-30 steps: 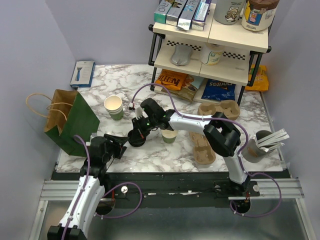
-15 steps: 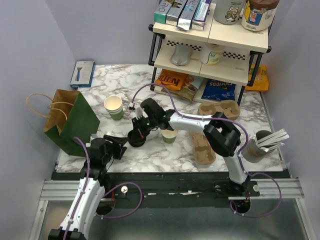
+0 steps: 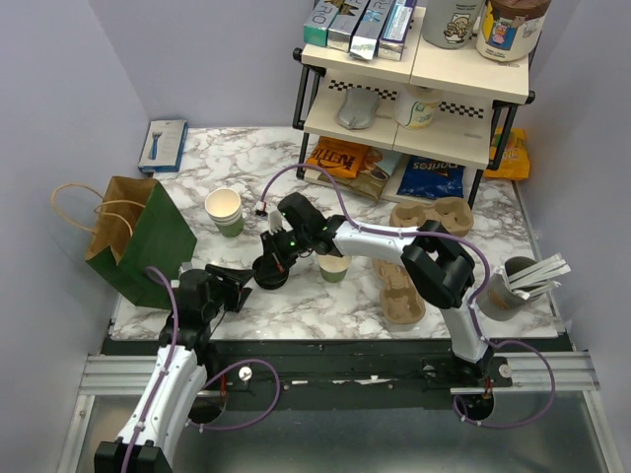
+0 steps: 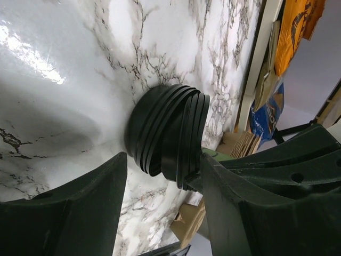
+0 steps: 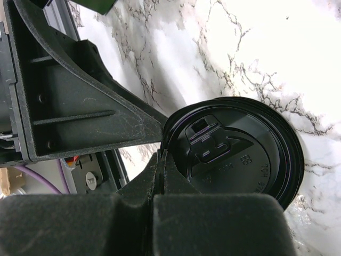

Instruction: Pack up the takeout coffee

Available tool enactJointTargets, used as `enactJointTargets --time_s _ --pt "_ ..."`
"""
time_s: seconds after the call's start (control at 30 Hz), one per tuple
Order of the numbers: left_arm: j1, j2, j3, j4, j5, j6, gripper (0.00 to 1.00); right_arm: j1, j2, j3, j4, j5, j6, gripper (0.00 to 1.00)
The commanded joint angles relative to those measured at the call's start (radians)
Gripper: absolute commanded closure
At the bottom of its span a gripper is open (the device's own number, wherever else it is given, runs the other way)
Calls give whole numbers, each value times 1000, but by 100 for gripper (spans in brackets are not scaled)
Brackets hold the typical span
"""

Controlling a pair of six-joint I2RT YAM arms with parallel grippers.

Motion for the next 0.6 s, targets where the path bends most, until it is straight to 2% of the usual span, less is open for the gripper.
enactJointTargets --time_s 0.0,0.17,0.47,0.57 --pt "6 -34 -9 -32 15 15 36 -1 17 15 -2 -6 29 99" --pt "6 -103 -8 -84 10 1 36 -4 26 21 -10 -6 40 99" --pt "6 -140 0 -172 -11 14 36 -6 34 30 -13 -11 55 99" --pt "6 -133 -3 -157 -14 16 37 -6 36 32 -12 -21 57 99"
